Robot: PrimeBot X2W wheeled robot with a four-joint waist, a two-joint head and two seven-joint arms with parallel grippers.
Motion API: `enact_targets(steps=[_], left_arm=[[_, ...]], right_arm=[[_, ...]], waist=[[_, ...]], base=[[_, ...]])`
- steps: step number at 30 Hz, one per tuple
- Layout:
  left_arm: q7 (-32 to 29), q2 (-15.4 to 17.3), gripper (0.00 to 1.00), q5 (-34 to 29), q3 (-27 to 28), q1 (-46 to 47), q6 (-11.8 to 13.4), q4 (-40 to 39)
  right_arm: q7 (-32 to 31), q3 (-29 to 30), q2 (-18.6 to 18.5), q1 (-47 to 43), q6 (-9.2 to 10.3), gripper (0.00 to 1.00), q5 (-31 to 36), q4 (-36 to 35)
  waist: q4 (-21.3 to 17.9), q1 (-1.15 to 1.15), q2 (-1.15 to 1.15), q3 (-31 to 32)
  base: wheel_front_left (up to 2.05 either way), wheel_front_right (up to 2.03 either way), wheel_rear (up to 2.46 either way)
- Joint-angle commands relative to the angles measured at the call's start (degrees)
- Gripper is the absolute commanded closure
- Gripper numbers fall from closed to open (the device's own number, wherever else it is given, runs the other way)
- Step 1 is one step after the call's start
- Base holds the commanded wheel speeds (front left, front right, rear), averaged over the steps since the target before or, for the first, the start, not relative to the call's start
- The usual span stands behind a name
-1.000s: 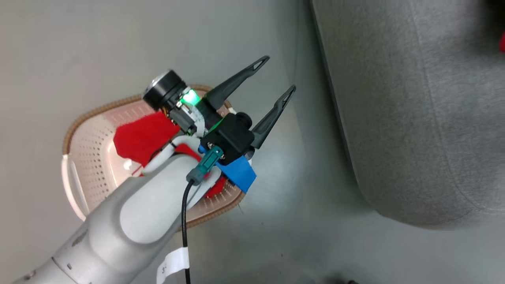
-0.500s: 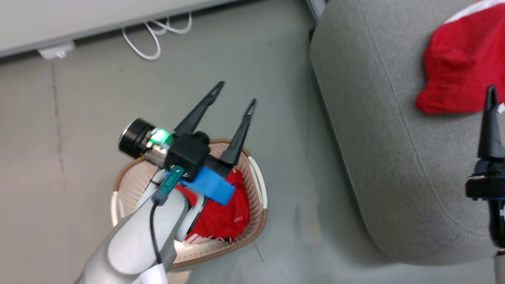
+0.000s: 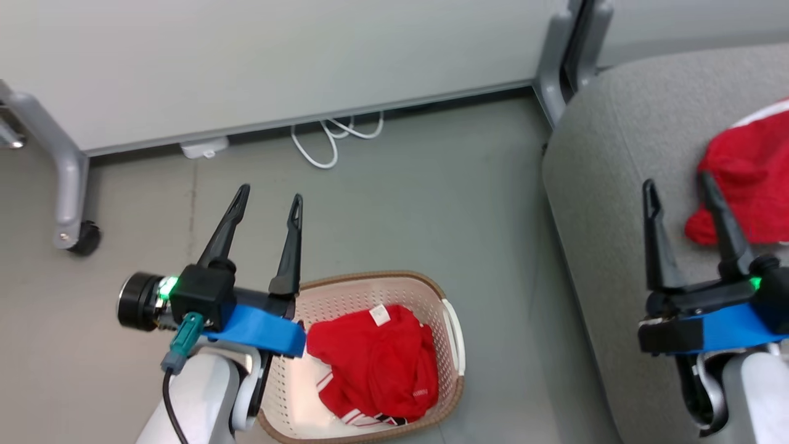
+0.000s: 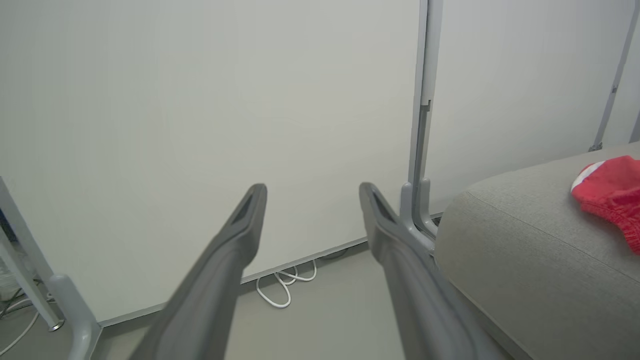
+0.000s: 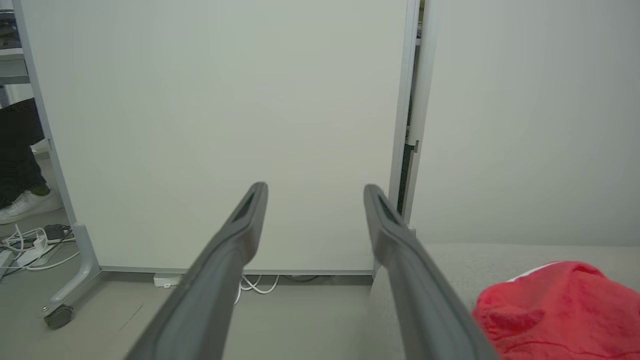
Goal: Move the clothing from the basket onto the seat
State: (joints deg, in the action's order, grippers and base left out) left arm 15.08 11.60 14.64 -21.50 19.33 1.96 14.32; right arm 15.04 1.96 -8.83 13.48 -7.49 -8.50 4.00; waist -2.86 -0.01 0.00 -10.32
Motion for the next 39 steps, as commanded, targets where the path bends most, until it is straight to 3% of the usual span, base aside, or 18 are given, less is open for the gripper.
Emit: enact_targets(steps=[1, 19, 39], left_arm=[[0.1, -0.6, 0.00, -0.7, 1.7, -1.8, -0.4, -0.2], [0.1, -6.1, 0.00, -6.4, 14.6, -12.6, -4.3, -1.1], [0.1, -8.5, 0.00, -9.2, 19.1, -14.8, -6.7, 0.2]], right_arm=[[0.2, -0.4, 0.6, -1.3, -0.01, 0.00, -0.1, 0.6], [0.2, -0.8, 4.6, -8.9, -0.01, 0.00, 0.0, 6.0], [0.2, -0.9, 5.5, -12.3, -0.01, 0.00, 0.0, 7.7]], waist=[[2.1, 0.01, 0.00, 2.2], [4.6, 0.01, 0.00, 8.8], [5.2, 0.01, 0.00, 9.1]], base=[[0.00, 0.00, 0.00], [0.00, 0.00, 0.00], [0.00, 0.00, 0.00]])
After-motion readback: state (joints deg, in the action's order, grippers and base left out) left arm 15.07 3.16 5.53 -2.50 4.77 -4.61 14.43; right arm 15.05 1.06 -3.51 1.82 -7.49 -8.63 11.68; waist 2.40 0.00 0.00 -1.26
